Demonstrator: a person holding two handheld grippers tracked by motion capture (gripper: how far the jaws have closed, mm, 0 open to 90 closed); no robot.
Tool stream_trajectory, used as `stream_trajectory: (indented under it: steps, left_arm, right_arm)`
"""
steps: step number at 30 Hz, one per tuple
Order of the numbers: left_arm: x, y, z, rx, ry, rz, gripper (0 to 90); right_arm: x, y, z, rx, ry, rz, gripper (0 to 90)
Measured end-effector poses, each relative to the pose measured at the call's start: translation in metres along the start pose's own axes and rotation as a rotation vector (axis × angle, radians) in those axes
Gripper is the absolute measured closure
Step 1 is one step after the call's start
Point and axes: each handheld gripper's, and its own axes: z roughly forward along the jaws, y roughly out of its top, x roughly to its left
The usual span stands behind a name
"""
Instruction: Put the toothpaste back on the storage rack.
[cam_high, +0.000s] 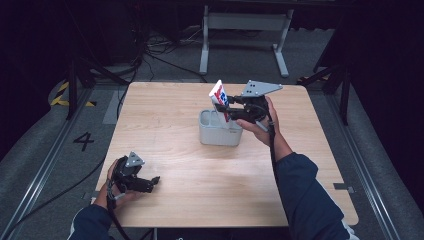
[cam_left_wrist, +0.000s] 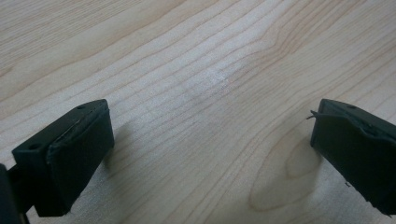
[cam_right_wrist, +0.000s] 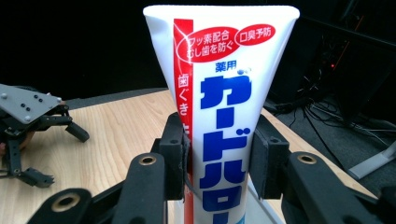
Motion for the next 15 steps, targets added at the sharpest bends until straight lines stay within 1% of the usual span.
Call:
stream_trajectory:
  steps: [3, 6, 15]
  left_arm:
    - [0.0, 0.0, 0.0, 0.001, 0.0, 0.0, 0.0]
    - [0.0, 0.0, 0.0, -0.001, -0.002, -0.001, 0.0]
    - [0.0, 0.0, 0.0, -0.002, -0.007, 0.0, 0.0]
  right_arm:
    - [-0.004, 0.002, 0.002, -0.005, -0.004, 0.001, 63.4]
    - [-0.007, 0.001, 0.006, 0.003, -0.011, 0.003, 63.3]
    - [-0.015, -0.008, 0.018, 0.027, -0.016, 0.026, 63.3]
